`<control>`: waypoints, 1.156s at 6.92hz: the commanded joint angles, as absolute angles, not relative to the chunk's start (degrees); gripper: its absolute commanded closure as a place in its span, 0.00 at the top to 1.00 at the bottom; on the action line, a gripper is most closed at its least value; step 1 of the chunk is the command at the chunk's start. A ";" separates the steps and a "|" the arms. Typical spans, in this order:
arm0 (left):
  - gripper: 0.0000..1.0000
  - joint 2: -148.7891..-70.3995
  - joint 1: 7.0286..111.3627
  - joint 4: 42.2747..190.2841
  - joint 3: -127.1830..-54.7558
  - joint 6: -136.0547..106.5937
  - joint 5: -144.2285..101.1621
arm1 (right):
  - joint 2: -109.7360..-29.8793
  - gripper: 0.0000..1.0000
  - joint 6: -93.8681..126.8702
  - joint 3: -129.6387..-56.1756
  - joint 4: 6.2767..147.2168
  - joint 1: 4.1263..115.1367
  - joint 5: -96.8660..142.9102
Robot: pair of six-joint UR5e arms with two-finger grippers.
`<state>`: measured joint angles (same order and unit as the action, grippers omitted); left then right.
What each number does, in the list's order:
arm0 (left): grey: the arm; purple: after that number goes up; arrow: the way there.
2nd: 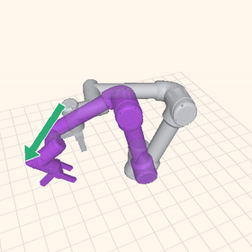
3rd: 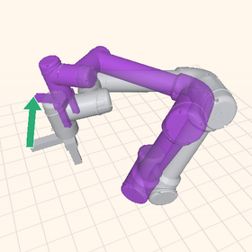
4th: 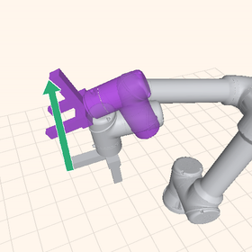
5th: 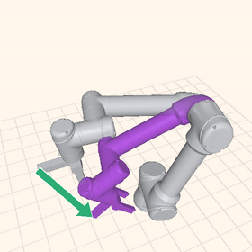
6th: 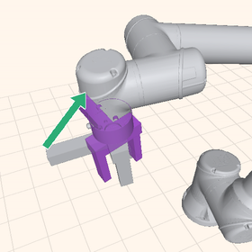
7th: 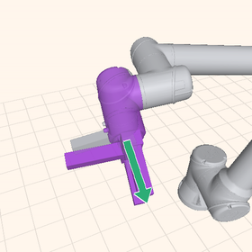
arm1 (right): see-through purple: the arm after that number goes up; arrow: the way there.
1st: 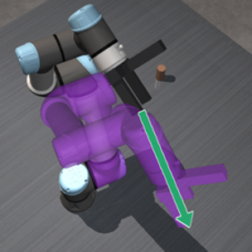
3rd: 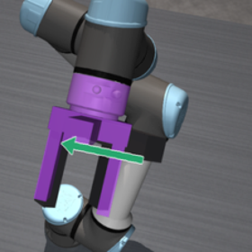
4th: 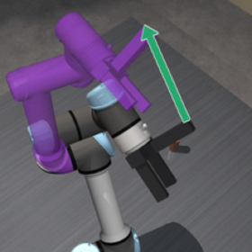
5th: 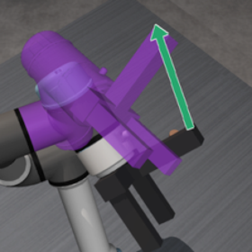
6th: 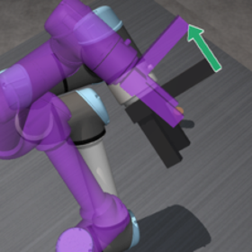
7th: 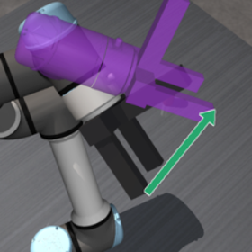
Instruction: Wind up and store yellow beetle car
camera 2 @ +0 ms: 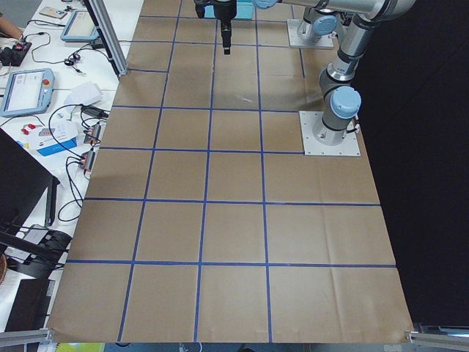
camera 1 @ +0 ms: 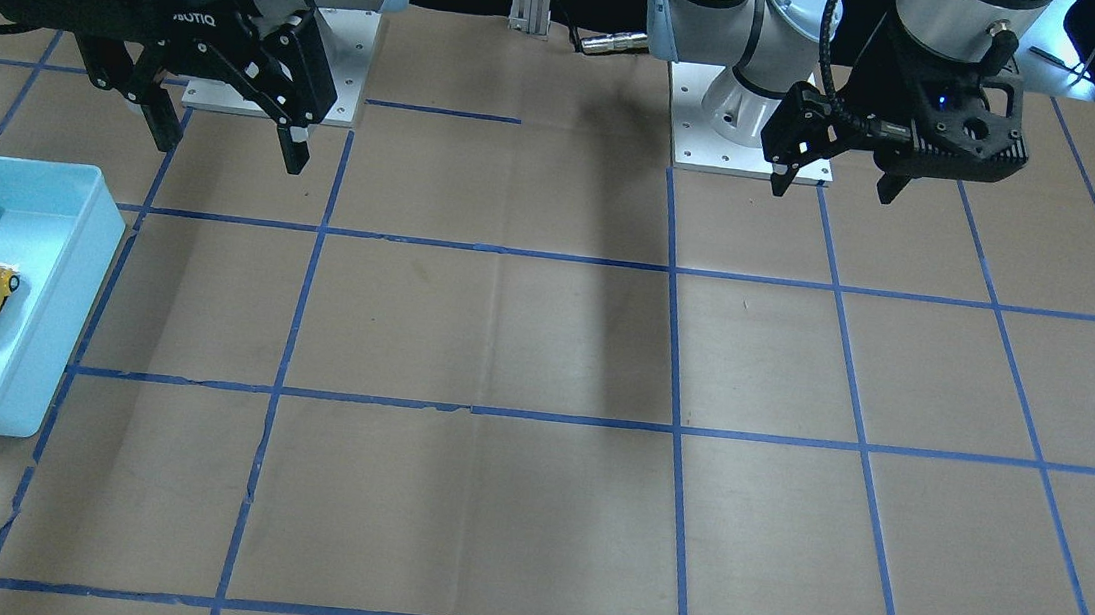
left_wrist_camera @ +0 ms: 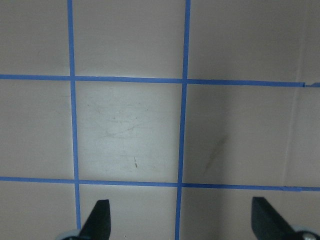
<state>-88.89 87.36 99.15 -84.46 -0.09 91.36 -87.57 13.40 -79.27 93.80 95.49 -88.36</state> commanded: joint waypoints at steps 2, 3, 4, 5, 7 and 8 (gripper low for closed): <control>1.00 -88.33 87.28 99.05 -84.72 -0.17 91.49 | -87.89 1.00 12.76 -82.17 93.17 96.24 -84.72; 1.00 -88.33 87.28 98.97 -84.90 -0.18 91.49 | -88.33 1.00 11.96 -82.70 92.73 96.50 -84.81; 1.00 -88.24 87.36 99.05 -84.90 -0.35 91.49 | -88.07 1.00 10.39 -82.88 92.90 96.85 -84.90; 1.00 -88.24 87.36 99.05 -84.90 -0.61 91.49 | -88.24 1.00 10.28 -83.14 92.73 96.86 -84.99; 1.00 -88.33 87.36 98.96 -84.99 -0.70 91.41 | -88.07 1.00 9.41 -84.02 92.90 96.77 -85.08; 1.00 -88.24 87.36 99.14 -84.99 -0.70 91.41 | -88.15 1.00 9.14 -84.02 92.90 96.85 -84.99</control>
